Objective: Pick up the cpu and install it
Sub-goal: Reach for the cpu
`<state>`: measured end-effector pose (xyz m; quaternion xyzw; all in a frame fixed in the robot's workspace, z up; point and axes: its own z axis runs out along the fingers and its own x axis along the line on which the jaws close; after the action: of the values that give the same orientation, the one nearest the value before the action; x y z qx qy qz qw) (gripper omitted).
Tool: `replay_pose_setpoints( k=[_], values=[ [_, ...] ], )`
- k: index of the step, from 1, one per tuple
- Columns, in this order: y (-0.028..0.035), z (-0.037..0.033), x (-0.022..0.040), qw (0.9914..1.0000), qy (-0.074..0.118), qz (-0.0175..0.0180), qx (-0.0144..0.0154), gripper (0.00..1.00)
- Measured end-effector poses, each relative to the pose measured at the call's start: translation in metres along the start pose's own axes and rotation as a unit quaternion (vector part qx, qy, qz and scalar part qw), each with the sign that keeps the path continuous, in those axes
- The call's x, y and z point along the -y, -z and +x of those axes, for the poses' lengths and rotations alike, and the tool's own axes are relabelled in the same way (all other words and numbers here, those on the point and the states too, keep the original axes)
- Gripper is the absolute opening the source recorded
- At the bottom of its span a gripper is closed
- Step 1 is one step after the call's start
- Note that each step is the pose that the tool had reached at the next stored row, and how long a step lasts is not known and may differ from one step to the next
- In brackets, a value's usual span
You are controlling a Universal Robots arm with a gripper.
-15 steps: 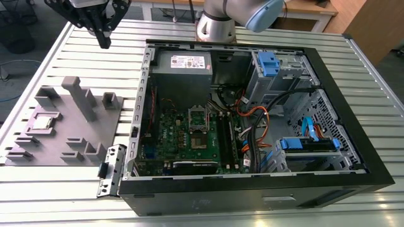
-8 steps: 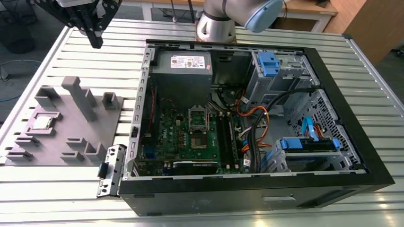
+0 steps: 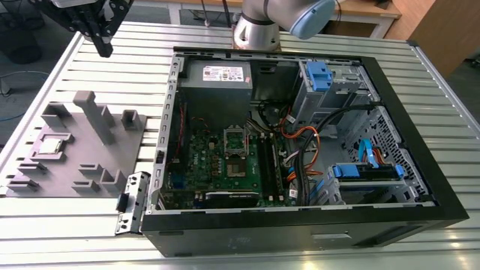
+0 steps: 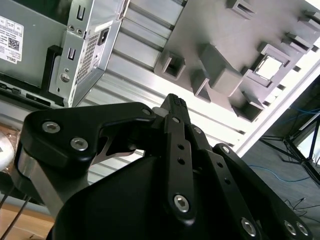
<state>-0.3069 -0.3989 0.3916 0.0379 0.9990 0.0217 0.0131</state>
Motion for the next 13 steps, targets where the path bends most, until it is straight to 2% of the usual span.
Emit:
replay_pose_setpoints(
  k=[9, 13],
  values=[
    [0.0002, 0.0153, 0.0012, 1.0, 0.0, 0.0, 0.0, 0.11],
    [0.0003, 0.0197, 0.0015, 1.0, 0.0, -0.0001, 0.0, 0.11]
  ],
)
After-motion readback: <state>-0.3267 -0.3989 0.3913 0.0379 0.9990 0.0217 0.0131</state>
